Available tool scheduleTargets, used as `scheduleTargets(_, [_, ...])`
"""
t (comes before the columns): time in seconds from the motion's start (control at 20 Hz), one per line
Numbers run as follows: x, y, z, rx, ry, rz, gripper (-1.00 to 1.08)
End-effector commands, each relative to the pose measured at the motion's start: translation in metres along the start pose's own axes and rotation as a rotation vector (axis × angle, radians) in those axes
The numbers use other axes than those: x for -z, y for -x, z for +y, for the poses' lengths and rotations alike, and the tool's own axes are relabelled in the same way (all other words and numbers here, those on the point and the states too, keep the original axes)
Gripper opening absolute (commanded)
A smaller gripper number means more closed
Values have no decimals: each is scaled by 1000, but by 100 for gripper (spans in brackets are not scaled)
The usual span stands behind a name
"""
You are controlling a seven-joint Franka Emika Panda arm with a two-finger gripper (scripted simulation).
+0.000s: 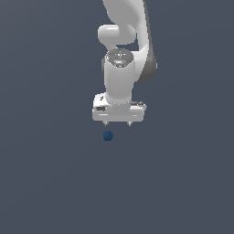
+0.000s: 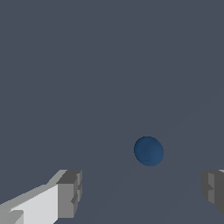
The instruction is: Pick up the object and move it to a goal position.
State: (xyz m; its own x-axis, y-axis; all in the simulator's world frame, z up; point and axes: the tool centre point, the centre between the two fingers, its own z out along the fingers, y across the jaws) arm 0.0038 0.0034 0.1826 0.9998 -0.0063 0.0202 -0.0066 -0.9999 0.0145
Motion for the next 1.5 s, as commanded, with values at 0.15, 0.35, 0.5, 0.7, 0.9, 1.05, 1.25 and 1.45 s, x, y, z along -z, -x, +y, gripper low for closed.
scheduleTargets(0.15, [1,-1,2,2,-1,3,100])
scheduleTargets(0.35, [5,-3,9,6,-4,17,100])
scheduleTargets(0.5, [8,-4,13,5,-6,26,100])
scheduleTargets(0.7, [11,-5,14,-1,-7,29,100])
scheduleTargets(0.9, [9,-4,14,9,-6,27,100])
scheduleTargets(1.05, [6,-4,15,28,-5,26,100])
scheduleTargets(1.25, [-1,-3,18,69,-3,24,100])
scheduleTargets(1.45, [-10,-1,22,128,-2,19,100])
